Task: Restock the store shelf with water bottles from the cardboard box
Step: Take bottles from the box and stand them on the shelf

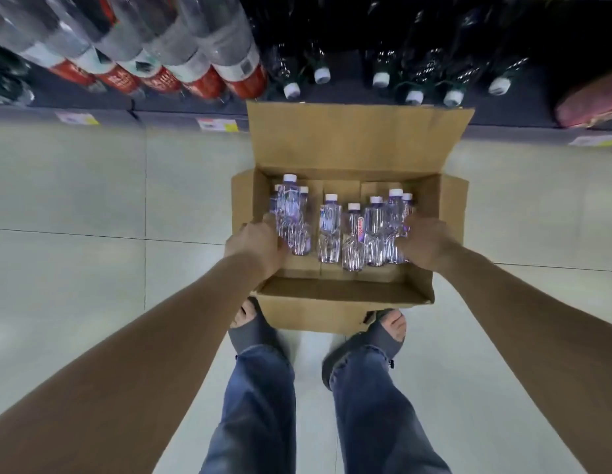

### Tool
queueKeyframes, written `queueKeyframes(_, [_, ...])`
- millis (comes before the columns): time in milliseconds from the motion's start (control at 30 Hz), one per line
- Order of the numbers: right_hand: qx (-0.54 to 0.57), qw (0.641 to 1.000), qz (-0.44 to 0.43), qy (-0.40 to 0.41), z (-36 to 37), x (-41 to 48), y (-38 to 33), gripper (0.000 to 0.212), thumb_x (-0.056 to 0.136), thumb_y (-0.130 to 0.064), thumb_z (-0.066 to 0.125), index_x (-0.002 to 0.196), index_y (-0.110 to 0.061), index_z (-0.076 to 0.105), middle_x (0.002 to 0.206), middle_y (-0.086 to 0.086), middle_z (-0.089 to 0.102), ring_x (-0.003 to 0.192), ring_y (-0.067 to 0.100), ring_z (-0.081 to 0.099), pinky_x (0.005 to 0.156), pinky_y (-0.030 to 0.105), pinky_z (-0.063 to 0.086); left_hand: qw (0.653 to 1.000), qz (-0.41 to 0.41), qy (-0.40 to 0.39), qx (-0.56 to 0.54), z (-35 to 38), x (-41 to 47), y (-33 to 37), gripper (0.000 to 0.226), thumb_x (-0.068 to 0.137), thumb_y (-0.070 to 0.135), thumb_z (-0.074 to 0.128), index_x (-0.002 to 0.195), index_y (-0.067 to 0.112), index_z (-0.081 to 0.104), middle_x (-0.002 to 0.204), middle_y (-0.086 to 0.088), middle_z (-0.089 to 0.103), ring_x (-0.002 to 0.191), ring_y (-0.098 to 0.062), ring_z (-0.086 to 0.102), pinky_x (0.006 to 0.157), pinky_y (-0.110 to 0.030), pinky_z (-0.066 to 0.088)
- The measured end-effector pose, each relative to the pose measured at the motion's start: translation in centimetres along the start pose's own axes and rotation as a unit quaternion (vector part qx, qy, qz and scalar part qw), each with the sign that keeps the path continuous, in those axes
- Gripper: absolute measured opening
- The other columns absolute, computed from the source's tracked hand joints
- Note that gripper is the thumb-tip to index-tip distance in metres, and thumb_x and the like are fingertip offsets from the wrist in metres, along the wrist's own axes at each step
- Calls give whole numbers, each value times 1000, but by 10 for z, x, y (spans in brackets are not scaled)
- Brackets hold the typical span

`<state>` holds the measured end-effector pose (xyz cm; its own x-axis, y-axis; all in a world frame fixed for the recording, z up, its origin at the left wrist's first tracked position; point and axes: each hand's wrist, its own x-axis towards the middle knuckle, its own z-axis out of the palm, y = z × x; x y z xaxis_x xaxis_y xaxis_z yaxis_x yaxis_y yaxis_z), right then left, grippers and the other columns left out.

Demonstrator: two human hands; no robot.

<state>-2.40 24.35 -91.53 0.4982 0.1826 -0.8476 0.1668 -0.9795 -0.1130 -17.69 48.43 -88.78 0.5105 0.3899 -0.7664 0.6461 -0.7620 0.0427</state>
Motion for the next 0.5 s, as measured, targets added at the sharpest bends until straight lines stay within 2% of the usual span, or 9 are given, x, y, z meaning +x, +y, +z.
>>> queueKeyframes(33, [2,1000,2,11,6,14,4,35,100,-21,59,129,-2,55,103,12,63,78,24,55,58,27,41,1000,-2,11,-11,8,13,0,30,104,35,46,125,14,47,112,-12,65,107,-35,62,78,-42,50])
queueKeyframes(100, [18,999,9,43,17,45,11,35,99,-17,57,131,-3,53,95,10,61,68,19,53,49,25,34,999,-17,23,-25,21,37,3,29,104,32,48,126,14,46,116,-12,64,108,-35,62,75,-41,48])
queueKeyframes(167, [43,996,19,74,27,73,15,35,100,-17,56,132,-5,51,101,15,63,74,25,58,55,26,40,998,-28,30,-44,32,59,7,35,104,31,51,134,15,43,120,-11,62,111,-34,63,78,-42,49])
queueKeyframes(233, [60,992,34,101,33,93,16,38,101,-19,56,135,-6,46,116,21,63,94,37,62,71,33,45,997,-29,38,-67,44,78,10,41,104,30,54,140,17,41,122,-10,62,110,-32,64,81,-43,53])
queueKeyframes(267, [68,991,40,111,35,101,17,42,101,-21,56,138,-6,44,121,22,61,100,39,62,74,35,45,996,-29,43,-75,50,87,10,41,104,30,55,141,18,41,123,-9,61,109,-31,65,81,-42,54])
queueKeyframes(367, [86,986,40,139,42,120,17,48,101,-24,58,143,-9,40,124,20,59,102,38,61,75,38,48,993,-36,61,-90,62,111,8,41,103,29,57,139,16,41,126,-10,58,109,-31,64,82,-40,52])
queueKeyframes(467, [107,982,48,150,49,133,15,51,96,-29,67,137,-10,44,125,19,60,106,40,62,84,47,56,992,-48,72,-92,67,129,6,44,103,32,59,137,12,39,126,-13,57,108,-32,64,79,-39,50])
queueKeyframes(500, [111,981,52,149,51,135,16,52,95,-29,70,136,-10,44,124,18,60,104,39,63,83,45,55,992,-52,68,-93,69,134,7,46,102,34,60,138,12,39,126,-13,57,109,-32,63,78,-39,48])
